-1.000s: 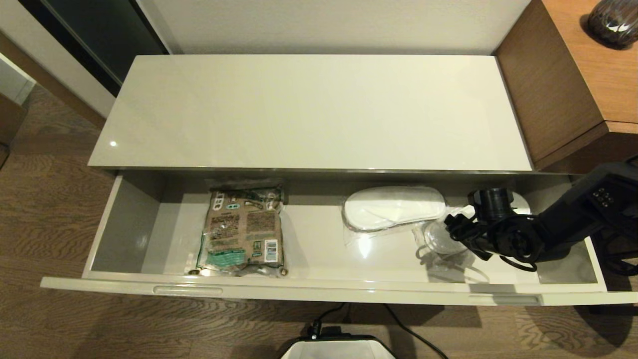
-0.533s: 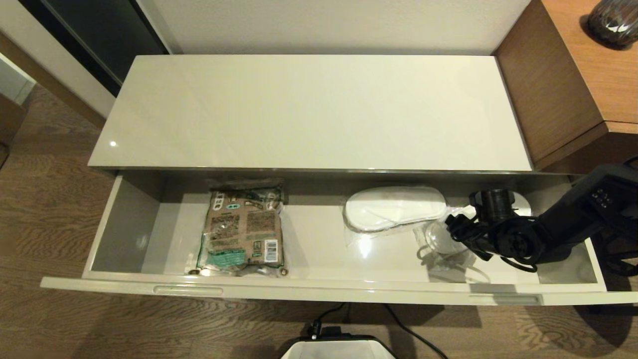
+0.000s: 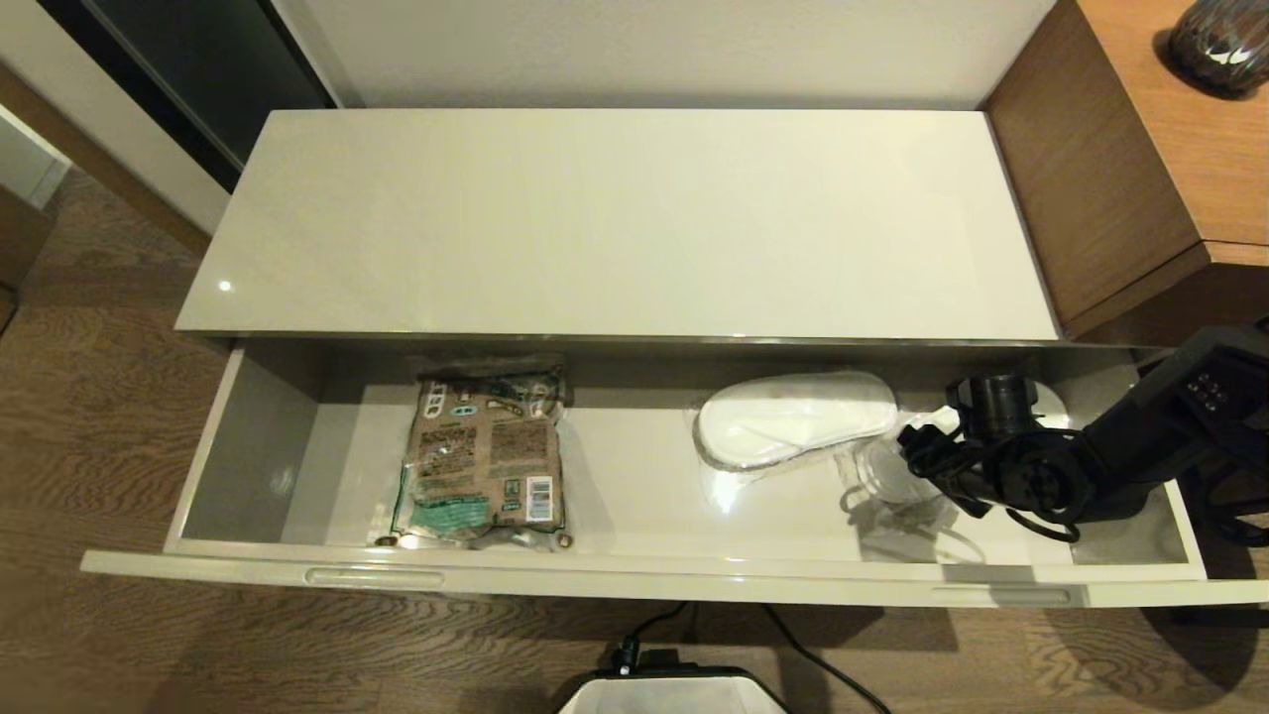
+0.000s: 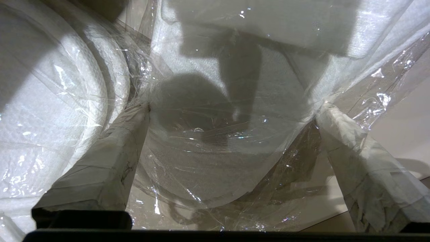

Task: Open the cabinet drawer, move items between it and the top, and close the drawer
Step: Take out the disposable slippers from the drawer

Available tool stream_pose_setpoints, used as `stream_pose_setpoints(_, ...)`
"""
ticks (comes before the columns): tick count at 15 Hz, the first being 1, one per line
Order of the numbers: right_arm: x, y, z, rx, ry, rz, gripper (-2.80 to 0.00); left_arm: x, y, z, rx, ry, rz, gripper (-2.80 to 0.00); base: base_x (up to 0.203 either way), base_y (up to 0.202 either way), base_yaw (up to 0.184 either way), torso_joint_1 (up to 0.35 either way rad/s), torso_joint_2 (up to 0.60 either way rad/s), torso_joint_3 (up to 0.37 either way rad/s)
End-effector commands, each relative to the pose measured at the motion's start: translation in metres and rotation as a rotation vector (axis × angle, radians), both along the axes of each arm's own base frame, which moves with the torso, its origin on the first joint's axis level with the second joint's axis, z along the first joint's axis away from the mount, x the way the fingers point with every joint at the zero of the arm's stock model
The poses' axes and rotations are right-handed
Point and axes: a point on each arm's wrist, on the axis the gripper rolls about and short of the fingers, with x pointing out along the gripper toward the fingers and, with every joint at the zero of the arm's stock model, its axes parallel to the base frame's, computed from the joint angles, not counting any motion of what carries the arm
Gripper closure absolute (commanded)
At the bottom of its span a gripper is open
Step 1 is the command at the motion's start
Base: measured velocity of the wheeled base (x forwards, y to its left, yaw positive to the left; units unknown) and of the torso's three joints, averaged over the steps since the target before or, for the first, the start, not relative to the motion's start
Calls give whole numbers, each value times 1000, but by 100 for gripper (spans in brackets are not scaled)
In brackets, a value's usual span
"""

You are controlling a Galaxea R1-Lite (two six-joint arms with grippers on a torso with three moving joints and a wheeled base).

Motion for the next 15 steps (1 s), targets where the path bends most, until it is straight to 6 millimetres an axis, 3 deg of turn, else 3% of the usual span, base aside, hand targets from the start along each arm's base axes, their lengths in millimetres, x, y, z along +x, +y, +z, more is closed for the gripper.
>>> stream_pose_setpoints(1,-1,0,-4,0,8,-3,-280,0,0,0,0,0,0,0,0,0,0,0,0,0)
stream_pose_setpoints(2,-1,0,-4,-1,9,-3,0,0,0,0,0,0,0,0,0,0,0,0,0,0)
stream_pose_setpoints(15,-2,1,-2,3,5,2,0,0,0,0,0,0,0,0,0,0,0,0,0,0)
